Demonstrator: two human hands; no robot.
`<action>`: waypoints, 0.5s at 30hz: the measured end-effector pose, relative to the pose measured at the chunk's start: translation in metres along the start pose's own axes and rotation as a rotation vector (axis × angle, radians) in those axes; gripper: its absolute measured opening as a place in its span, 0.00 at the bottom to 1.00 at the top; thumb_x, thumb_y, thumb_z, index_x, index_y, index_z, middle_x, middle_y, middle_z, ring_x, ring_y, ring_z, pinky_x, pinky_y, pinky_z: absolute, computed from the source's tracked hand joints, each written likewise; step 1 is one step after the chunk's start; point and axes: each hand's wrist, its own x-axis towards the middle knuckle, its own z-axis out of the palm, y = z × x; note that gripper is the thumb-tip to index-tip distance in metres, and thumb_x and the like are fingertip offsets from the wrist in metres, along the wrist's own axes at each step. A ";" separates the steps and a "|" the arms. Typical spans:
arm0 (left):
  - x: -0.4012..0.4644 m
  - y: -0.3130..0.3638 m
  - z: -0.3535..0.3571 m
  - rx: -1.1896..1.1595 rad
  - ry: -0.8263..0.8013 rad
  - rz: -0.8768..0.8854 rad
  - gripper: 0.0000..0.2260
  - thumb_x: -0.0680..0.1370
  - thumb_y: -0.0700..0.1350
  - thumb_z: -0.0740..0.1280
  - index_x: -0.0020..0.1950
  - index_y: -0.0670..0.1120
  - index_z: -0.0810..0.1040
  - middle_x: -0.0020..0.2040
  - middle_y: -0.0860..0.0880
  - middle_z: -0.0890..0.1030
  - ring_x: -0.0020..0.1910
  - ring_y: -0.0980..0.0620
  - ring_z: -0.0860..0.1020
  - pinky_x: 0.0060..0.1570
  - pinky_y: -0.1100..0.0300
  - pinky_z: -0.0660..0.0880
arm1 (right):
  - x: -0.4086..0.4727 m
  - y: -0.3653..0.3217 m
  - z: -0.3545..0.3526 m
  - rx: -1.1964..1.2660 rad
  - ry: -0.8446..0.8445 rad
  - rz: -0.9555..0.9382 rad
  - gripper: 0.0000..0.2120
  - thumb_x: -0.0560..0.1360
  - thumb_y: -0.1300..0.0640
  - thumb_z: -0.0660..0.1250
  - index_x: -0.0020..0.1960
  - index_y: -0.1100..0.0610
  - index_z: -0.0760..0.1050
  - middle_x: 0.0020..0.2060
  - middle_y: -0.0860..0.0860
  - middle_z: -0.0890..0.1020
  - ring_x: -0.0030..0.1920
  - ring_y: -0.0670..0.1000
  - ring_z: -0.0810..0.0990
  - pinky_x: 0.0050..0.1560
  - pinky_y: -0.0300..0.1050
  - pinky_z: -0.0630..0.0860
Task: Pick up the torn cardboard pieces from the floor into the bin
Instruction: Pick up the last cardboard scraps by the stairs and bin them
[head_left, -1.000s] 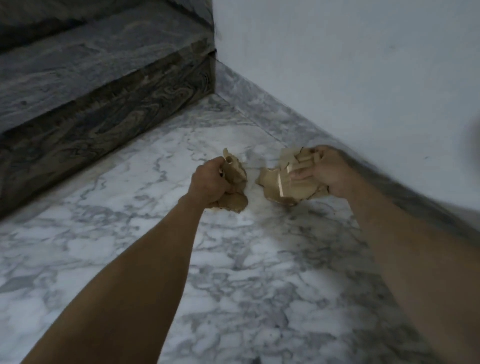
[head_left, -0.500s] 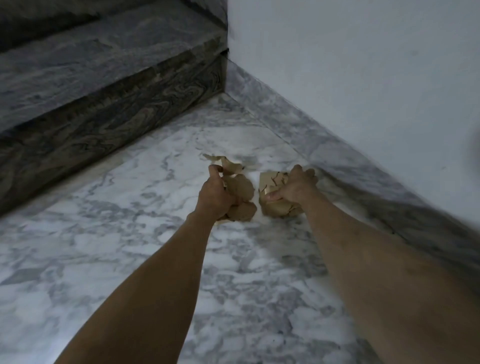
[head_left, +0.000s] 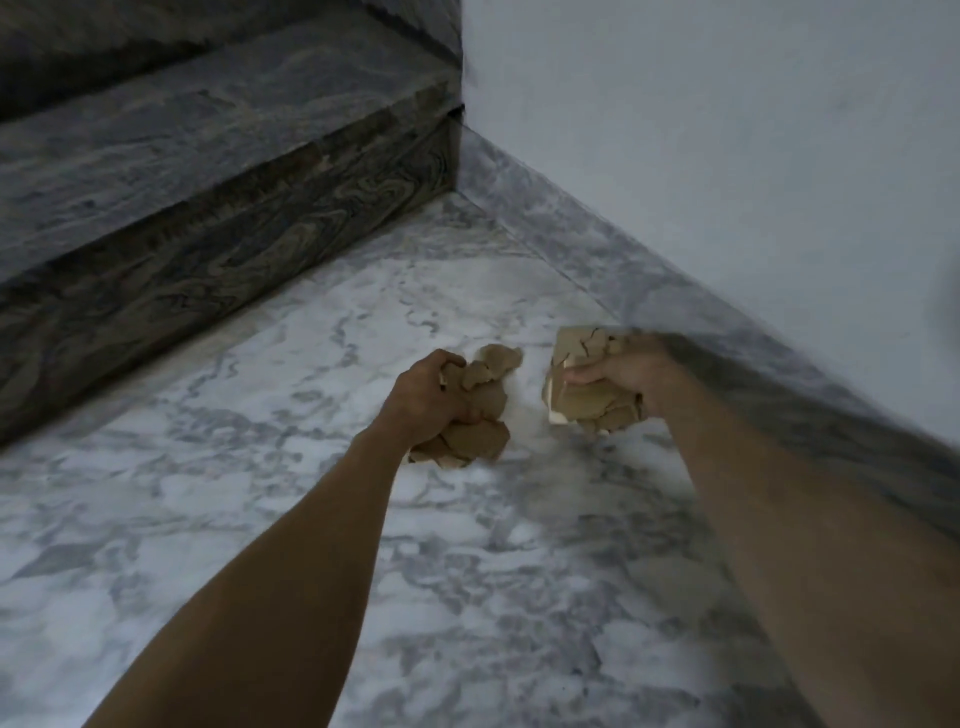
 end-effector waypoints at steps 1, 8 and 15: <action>0.000 -0.006 -0.006 -0.032 -0.018 -0.024 0.27 0.68 0.41 0.80 0.64 0.50 0.76 0.57 0.48 0.77 0.55 0.47 0.77 0.52 0.52 0.78 | -0.004 -0.008 -0.005 0.038 -0.041 -0.015 0.23 0.59 0.59 0.85 0.51 0.60 0.81 0.43 0.56 0.85 0.36 0.51 0.85 0.33 0.47 0.84; -0.007 -0.028 -0.036 0.024 -0.016 -0.046 0.21 0.72 0.44 0.77 0.63 0.52 0.77 0.60 0.46 0.80 0.55 0.48 0.80 0.54 0.51 0.81 | -0.012 -0.053 0.028 -0.460 -0.187 -0.333 0.38 0.60 0.56 0.85 0.67 0.52 0.73 0.63 0.51 0.78 0.59 0.53 0.78 0.47 0.42 0.76; -0.017 -0.028 -0.031 0.177 0.044 -0.011 0.14 0.80 0.45 0.66 0.65 0.48 0.77 0.61 0.44 0.80 0.55 0.46 0.78 0.47 0.61 0.70 | 0.006 -0.034 0.090 -0.860 -0.242 -0.371 0.45 0.62 0.57 0.84 0.72 0.50 0.64 0.69 0.54 0.72 0.63 0.57 0.73 0.59 0.50 0.75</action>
